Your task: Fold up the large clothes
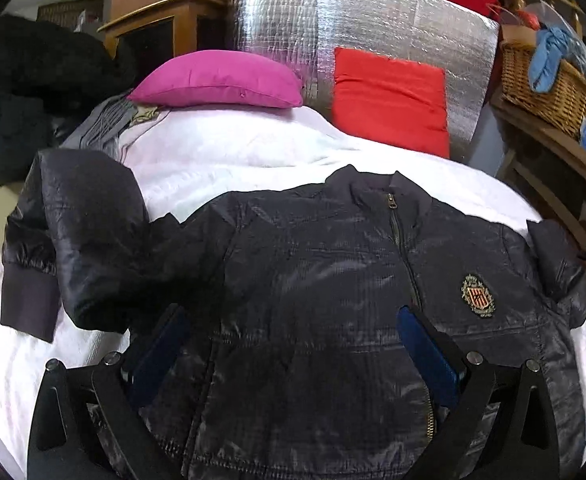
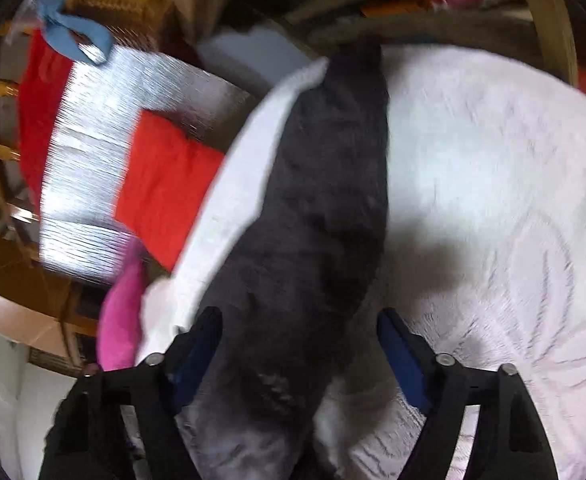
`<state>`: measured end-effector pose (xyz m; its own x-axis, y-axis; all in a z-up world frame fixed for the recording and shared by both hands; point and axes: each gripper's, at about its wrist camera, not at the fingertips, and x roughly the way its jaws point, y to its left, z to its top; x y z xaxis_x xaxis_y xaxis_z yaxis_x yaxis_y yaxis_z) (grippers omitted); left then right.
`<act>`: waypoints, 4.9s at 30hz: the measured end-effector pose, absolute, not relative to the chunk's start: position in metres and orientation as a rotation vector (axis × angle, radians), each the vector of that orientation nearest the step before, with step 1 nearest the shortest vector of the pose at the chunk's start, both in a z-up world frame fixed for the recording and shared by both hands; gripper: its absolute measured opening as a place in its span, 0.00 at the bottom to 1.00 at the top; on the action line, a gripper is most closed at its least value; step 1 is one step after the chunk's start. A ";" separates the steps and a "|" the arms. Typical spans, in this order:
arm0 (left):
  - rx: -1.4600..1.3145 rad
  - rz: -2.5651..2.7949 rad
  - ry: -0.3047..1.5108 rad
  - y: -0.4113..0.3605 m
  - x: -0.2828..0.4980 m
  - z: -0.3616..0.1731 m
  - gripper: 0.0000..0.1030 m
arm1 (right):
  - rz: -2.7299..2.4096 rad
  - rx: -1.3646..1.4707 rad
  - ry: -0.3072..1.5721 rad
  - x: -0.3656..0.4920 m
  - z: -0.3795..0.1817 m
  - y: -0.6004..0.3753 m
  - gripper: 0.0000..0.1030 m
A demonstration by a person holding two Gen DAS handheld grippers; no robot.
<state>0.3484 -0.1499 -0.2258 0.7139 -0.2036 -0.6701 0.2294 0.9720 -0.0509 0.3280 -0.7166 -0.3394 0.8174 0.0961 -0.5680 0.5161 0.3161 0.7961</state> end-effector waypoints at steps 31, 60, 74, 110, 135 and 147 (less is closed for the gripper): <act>0.273 -0.182 0.839 -0.181 0.321 -0.301 1.00 | -0.198 1.295 0.317 0.243 -0.295 -0.632 1.00; 0.246 -0.119 0.611 -0.147 0.358 -0.221 1.00 | -0.333 1.143 0.267 0.335 -0.269 -0.721 0.10; 0.155 -0.042 0.641 -0.098 0.348 -0.215 1.00 | 0.016 0.985 0.364 0.316 -0.196 -0.508 0.09; 0.172 -0.437 0.885 -0.323 0.348 -0.192 0.37 | 0.006 1.473 0.553 0.280 -0.335 -0.579 0.56; -0.009 -0.321 0.962 -0.228 0.352 -0.182 0.92 | -0.059 1.449 0.661 0.289 -0.346 -0.574 0.54; 0.235 -0.238 1.051 -0.325 0.375 -0.256 0.85 | -0.025 1.444 0.687 0.293 -0.351 -0.578 0.53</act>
<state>0.3746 -0.3255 -0.2558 0.4759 -0.0814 -0.8758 0.3042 0.9495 0.0771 0.2929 -0.5776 -0.3505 0.8100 0.3835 -0.4438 0.4144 0.1612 0.8957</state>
